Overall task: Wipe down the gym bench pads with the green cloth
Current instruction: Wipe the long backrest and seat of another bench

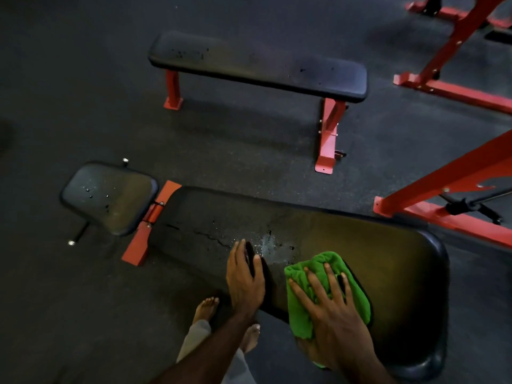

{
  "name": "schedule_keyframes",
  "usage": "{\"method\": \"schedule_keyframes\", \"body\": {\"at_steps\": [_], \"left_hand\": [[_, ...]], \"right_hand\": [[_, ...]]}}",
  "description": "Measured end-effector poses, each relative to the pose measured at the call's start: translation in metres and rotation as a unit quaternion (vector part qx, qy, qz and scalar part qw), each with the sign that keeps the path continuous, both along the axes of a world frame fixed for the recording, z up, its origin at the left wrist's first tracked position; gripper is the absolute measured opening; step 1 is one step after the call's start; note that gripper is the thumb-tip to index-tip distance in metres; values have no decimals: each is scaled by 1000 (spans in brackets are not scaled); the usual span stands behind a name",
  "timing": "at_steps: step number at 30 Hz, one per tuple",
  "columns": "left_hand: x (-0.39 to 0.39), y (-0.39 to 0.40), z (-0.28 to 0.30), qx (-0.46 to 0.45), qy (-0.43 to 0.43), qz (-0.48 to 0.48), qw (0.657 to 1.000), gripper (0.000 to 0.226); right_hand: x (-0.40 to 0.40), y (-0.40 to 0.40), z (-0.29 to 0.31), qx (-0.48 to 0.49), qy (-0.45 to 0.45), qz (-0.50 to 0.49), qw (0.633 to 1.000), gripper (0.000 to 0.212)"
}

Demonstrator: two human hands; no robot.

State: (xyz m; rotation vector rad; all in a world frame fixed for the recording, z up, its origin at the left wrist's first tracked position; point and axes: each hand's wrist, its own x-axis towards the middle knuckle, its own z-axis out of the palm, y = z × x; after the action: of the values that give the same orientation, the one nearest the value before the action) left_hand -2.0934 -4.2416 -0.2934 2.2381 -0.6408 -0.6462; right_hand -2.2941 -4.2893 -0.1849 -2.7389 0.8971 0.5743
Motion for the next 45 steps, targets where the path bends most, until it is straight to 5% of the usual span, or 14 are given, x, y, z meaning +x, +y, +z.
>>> {"method": "schedule_keyframes", "body": {"at_steps": [7,11,17,37,41,45], "left_hand": [[65,18,-32,111,13,125,986,56],[70,-1,-44,72,-94,13,993,57],[79,0,-54,18,-111,-74,991,65],[75,3,-56,9,-81,-63,995,61],[78,1,-60,-2,-96,-52,994,61],[76,1,-59,-3,-89,-51,995,62]], "right_hand": [[2,0,-17,-47,-16,-19,999,100],[10,5,-13,-66,-50,-39,996,95],[20,7,-5,-55,-51,-67,995,87],[37,20,-2,-55,1,-114,992,81],[54,-8,-13,-40,-14,-8,999,78],[100,-34,-32,-84,-16,-154,984,73]]}}
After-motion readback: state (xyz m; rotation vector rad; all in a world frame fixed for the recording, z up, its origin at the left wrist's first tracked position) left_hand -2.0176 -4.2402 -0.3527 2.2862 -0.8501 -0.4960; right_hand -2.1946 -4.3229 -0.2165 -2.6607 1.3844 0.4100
